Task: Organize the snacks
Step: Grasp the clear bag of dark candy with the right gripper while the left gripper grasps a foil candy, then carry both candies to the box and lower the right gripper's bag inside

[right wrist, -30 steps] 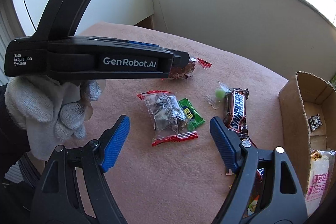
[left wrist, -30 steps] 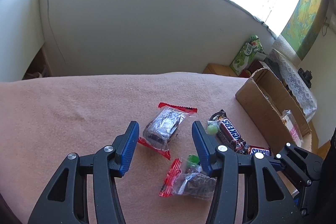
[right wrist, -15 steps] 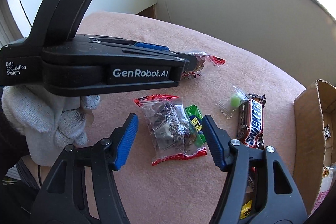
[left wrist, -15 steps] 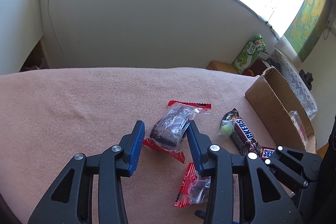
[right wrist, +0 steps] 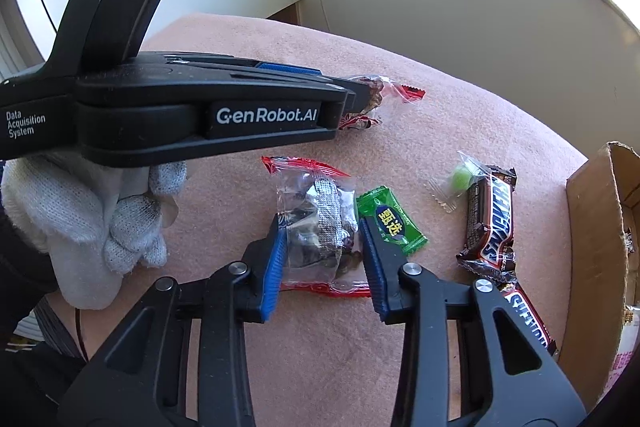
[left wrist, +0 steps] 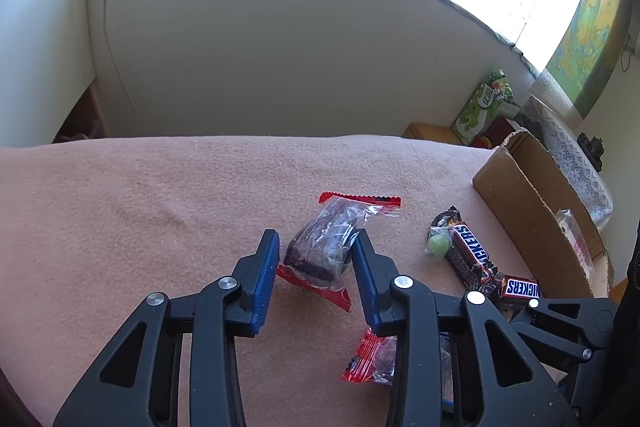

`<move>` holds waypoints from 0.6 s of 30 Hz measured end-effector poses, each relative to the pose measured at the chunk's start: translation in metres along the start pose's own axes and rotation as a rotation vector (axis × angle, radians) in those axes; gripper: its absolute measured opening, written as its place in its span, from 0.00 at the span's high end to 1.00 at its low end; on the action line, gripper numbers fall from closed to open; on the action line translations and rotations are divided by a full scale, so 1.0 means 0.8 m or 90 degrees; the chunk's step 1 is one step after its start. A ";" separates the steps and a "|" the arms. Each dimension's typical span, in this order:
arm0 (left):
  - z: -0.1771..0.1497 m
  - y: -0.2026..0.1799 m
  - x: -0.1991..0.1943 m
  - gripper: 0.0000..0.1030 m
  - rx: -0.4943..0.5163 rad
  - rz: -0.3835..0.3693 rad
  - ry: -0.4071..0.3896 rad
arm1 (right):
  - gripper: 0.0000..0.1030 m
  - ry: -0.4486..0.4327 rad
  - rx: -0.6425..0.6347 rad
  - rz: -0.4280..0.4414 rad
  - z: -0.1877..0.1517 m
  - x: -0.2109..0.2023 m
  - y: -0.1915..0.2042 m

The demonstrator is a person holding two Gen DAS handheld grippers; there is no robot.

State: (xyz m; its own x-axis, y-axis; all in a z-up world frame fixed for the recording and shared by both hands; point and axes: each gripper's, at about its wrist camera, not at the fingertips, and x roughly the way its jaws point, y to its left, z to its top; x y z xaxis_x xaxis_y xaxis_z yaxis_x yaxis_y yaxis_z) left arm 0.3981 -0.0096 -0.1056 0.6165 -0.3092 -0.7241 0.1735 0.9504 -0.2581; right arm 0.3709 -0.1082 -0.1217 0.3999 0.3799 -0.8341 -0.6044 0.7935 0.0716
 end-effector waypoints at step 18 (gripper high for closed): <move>0.004 -0.054 -0.061 0.66 0.046 -0.006 -0.065 | 0.64 -0.080 0.049 -0.028 -0.040 -0.098 -0.036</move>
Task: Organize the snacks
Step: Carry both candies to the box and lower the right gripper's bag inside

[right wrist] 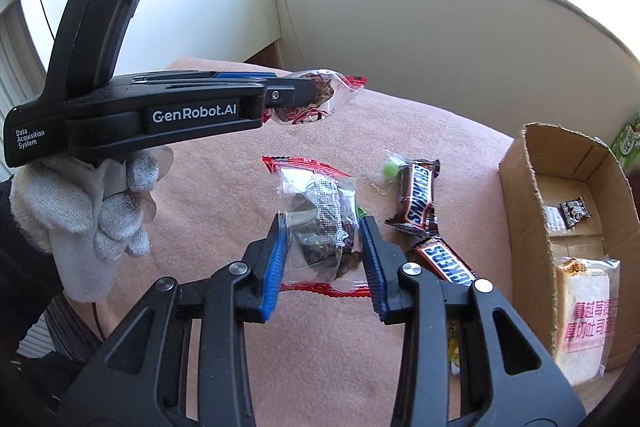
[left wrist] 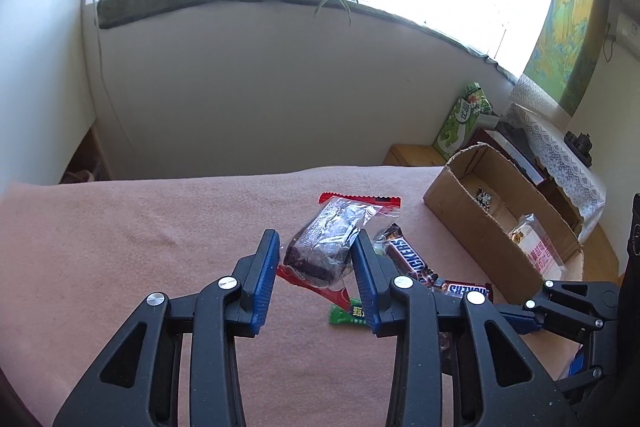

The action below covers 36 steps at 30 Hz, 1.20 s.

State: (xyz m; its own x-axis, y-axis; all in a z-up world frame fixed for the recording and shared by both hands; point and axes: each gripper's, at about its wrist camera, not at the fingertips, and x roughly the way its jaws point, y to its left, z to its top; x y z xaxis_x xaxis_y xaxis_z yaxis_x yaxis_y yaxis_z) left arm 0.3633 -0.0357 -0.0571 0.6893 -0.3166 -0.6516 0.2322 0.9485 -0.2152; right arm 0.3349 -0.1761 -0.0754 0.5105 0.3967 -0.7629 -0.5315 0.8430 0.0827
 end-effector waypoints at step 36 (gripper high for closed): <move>0.017 -0.179 0.041 0.66 0.099 -0.082 -0.003 | 0.64 -0.066 0.148 -0.206 -0.065 -0.147 -0.205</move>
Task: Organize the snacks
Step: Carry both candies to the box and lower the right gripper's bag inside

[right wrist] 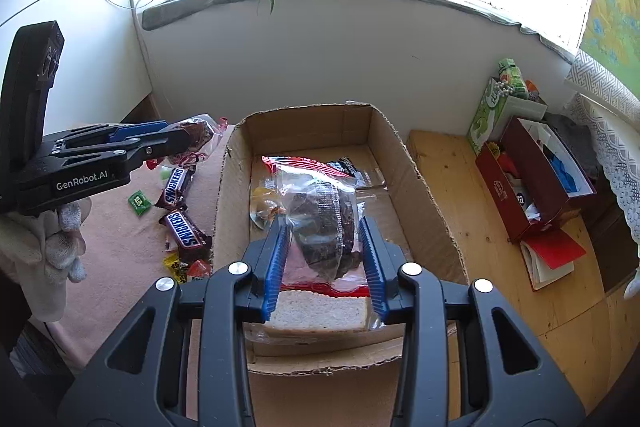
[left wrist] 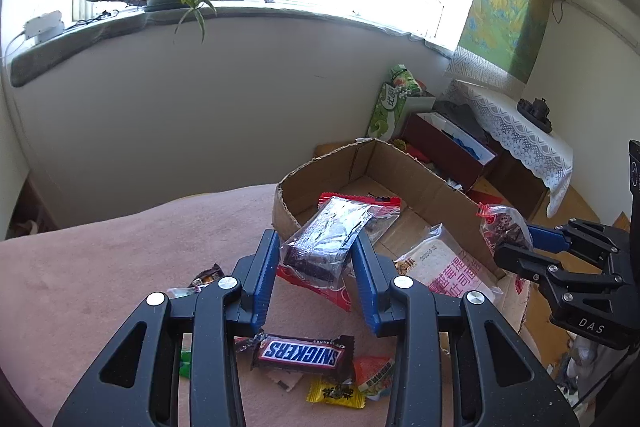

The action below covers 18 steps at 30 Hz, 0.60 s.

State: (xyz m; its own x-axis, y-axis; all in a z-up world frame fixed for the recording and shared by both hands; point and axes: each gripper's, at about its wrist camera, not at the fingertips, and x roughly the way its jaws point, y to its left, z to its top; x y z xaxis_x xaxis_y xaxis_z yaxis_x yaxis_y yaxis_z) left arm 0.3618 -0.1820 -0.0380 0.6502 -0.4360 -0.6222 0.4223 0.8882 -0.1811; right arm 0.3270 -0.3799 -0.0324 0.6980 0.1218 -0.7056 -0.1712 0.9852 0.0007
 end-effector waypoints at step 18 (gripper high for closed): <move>0.011 -0.037 0.028 0.65 0.025 -0.016 0.013 | 0.64 0.015 0.042 -0.040 -0.010 0.020 -0.052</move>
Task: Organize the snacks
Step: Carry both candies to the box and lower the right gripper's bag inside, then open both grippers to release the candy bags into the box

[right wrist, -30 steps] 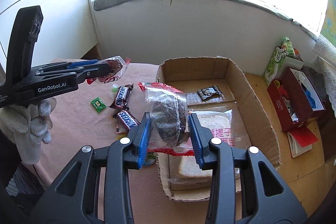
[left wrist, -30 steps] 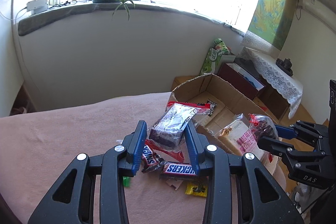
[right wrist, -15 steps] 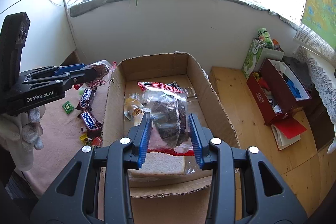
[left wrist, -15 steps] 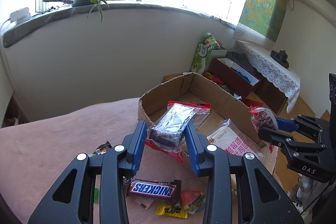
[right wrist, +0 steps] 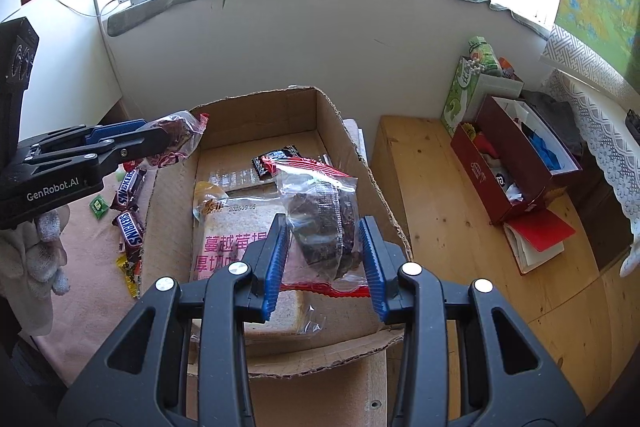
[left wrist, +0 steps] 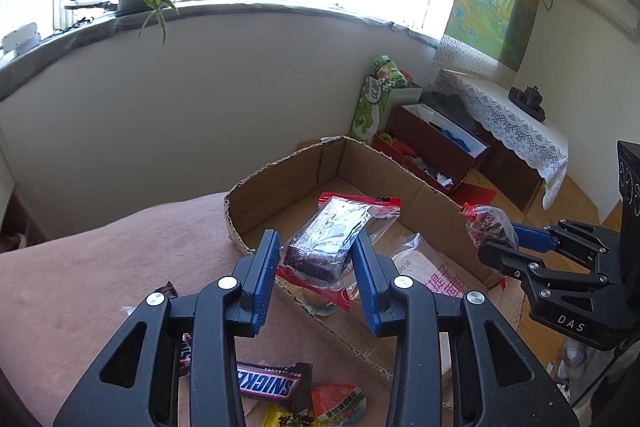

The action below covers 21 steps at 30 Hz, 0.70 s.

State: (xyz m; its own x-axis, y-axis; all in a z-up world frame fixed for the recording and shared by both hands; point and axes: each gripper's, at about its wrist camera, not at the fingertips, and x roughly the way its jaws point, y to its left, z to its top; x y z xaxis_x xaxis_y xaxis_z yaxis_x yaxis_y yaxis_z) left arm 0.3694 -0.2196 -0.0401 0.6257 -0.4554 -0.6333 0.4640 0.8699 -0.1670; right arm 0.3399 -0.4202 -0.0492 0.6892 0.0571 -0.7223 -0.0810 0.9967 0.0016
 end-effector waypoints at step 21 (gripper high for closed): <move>0.004 -0.009 -0.003 0.46 0.009 0.009 -0.003 | 0.28 -0.016 -0.028 -0.016 -0.003 -0.004 0.016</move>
State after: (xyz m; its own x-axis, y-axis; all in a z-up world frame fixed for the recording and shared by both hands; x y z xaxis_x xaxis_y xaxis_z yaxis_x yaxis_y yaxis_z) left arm 0.3665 -0.2250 -0.0347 0.6352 -0.4446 -0.6315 0.4642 0.8733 -0.1479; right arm 0.3353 -0.4077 -0.0485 0.7096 0.0337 -0.7038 -0.0943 0.9944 -0.0475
